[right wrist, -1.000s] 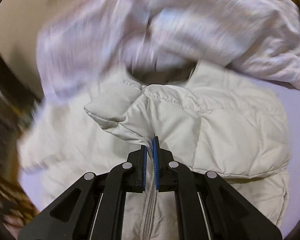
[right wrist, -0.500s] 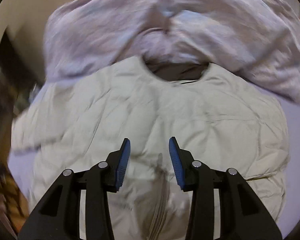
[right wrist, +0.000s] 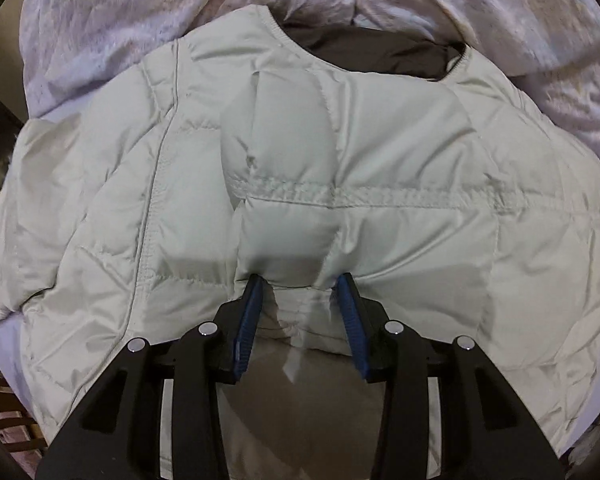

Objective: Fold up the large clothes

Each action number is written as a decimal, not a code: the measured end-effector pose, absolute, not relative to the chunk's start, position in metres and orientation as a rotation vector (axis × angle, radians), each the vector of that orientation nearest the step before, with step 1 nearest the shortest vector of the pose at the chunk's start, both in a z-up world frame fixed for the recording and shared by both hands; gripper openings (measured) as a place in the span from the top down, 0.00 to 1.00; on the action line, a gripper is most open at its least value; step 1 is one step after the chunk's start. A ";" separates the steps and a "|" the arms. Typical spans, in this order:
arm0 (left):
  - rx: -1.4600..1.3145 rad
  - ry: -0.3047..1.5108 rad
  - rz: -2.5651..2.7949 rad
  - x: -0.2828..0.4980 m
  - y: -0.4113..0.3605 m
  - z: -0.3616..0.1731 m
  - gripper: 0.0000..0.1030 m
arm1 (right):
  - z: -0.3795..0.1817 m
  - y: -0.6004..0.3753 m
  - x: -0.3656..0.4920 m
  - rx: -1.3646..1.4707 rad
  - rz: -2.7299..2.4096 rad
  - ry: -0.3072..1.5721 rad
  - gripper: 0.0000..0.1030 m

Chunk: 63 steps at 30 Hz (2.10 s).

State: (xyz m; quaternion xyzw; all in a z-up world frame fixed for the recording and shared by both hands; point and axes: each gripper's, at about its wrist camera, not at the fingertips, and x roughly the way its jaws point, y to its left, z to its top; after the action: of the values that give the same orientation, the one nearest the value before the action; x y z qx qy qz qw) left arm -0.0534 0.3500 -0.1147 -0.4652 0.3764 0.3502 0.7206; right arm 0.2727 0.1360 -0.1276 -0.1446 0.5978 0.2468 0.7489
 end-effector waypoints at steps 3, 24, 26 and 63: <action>-1.137 0.769 0.834 -0.067 0.370 -0.127 0.10 | -0.129 0.137 0.272 -0.306 0.547 1.305 0.58; -1.391 0.473 0.947 -0.118 0.437 -0.158 0.97 | -0.129 0.133 0.272 -0.297 0.556 1.302 0.58; -1.313 0.472 0.926 -0.109 0.436 -0.141 0.98 | -0.129 0.133 0.273 -0.294 0.555 1.303 0.57; -0.465 0.769 -0.047 0.207 0.084 -0.026 0.98 | -0.072 -0.129 0.300 0.026 0.302 1.228 0.39</action>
State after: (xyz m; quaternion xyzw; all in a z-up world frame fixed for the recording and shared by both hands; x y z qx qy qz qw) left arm 0.2066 0.0843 -0.0258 -0.2249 0.3717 -0.0227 0.9004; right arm 0.3001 -0.1291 -0.0722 0.0122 0.5739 0.1409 0.8066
